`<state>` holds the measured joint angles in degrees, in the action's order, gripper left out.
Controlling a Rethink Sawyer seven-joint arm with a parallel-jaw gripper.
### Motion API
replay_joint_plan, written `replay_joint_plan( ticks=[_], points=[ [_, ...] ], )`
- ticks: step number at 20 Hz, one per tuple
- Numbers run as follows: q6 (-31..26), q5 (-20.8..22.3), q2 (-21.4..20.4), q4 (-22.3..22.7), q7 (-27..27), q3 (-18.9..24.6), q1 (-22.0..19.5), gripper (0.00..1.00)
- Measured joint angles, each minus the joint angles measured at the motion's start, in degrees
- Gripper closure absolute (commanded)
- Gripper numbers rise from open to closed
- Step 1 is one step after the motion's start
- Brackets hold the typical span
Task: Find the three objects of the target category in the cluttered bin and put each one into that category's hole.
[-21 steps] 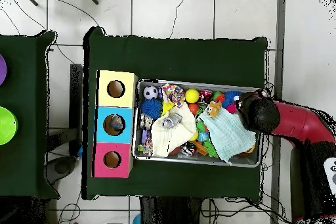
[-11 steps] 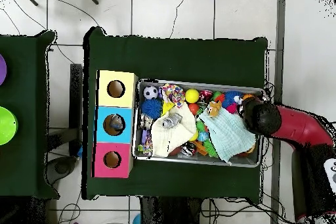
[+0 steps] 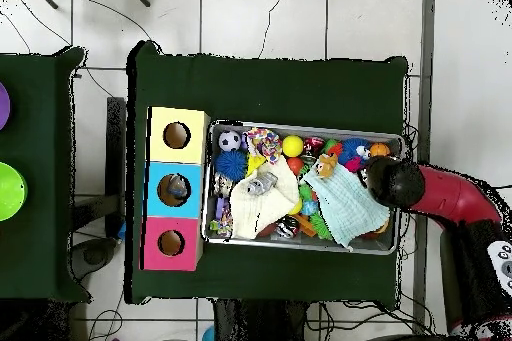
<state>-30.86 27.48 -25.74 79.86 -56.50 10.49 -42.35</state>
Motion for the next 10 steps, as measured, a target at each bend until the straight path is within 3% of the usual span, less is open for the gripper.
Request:
replay_joint_plan(
  ticks=[10],
  points=[
    [-3.49, 0.05, 1.88, -1.96, 0.0, -0.04, 0.21, 0.0]
  ],
)
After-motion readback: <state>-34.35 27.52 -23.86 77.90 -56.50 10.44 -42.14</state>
